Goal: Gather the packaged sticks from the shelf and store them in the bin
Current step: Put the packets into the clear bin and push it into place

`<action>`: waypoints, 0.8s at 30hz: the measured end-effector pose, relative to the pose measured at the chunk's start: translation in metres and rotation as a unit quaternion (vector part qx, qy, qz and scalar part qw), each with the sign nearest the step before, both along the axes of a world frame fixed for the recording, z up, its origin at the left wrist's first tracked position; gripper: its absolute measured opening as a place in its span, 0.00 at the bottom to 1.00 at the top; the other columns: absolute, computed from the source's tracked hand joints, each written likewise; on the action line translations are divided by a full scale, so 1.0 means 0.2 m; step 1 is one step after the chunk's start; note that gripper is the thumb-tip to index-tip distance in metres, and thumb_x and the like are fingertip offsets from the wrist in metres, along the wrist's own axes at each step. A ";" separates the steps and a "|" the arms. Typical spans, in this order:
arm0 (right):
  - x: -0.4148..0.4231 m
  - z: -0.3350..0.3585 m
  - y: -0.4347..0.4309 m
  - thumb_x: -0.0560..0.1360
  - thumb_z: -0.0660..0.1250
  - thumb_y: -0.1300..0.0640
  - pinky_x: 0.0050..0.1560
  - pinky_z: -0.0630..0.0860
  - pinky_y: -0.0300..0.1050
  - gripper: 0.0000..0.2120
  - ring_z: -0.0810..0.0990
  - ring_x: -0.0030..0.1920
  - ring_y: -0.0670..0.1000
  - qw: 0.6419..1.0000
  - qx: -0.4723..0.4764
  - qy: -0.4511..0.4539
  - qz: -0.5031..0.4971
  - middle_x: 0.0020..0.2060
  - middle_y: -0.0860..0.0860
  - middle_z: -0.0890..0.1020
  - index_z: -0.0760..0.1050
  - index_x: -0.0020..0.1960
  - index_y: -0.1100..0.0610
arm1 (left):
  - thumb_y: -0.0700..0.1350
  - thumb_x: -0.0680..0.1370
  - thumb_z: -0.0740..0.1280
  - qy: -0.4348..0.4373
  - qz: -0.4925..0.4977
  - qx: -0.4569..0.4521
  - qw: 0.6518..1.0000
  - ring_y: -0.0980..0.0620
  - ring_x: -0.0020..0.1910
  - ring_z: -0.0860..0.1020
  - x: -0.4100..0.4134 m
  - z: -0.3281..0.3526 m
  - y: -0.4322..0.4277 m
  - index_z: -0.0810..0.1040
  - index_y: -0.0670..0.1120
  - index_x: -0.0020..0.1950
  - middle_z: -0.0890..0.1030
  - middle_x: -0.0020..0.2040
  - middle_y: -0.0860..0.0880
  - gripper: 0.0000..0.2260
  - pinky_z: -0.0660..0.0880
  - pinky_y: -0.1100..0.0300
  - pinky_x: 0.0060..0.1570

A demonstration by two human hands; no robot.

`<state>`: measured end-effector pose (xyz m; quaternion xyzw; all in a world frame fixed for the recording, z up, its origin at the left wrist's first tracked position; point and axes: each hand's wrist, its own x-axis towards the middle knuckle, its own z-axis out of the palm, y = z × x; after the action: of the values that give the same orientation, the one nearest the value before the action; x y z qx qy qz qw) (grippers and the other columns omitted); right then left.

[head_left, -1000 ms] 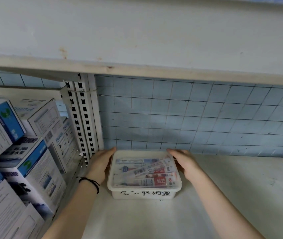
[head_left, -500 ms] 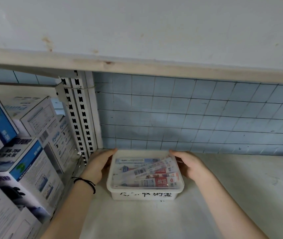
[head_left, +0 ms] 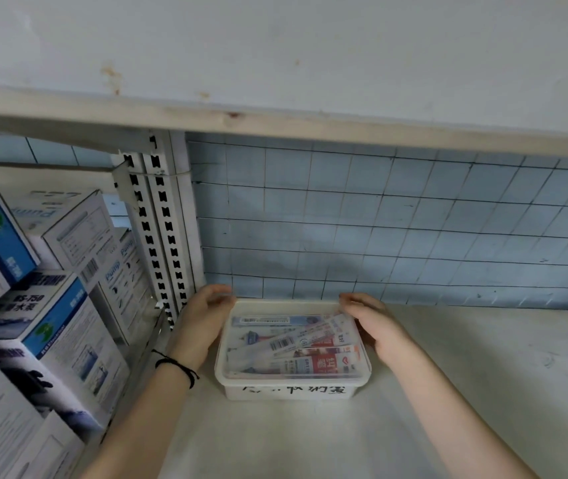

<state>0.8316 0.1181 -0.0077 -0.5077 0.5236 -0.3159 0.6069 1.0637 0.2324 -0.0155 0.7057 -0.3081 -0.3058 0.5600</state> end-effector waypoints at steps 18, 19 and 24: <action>0.02 -0.04 0.18 0.80 0.52 0.43 0.74 0.55 0.43 0.26 0.59 0.75 0.48 0.866 -0.358 0.325 0.125 0.74 0.49 0.64 0.63 0.74 0.55 | 0.77 0.66 0.38 -0.455 -0.178 0.105 0.866 0.61 0.74 0.42 -0.14 -0.03 0.11 0.54 0.52 0.78 0.52 0.79 0.55 0.47 0.43 0.57 0.74; 0.01 -0.02 0.19 0.80 0.51 0.41 0.74 0.54 0.44 0.28 0.59 0.75 0.48 0.848 -0.378 0.347 0.132 0.74 0.49 0.64 0.64 0.73 0.55 | 0.76 0.67 0.37 -0.475 -0.193 0.107 0.852 0.61 0.74 0.40 -0.14 -0.01 0.13 0.53 0.51 0.78 0.50 0.78 0.55 0.46 0.42 0.58 0.74; -0.02 0.03 0.33 0.73 0.32 0.32 0.75 0.43 0.49 0.40 0.47 0.78 0.50 0.728 -0.463 0.464 0.201 0.78 0.47 0.53 0.57 0.76 0.51 | 0.74 0.69 0.36 -0.535 -0.227 0.126 0.804 0.59 0.74 0.35 -0.23 0.06 0.23 0.45 0.51 0.78 0.40 0.76 0.57 0.43 0.34 0.60 0.72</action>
<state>0.8283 0.1836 -0.0019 -0.9023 0.4145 -0.1155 0.0274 1.0181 0.2788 -0.0028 0.7316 -0.6689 -0.0350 0.1268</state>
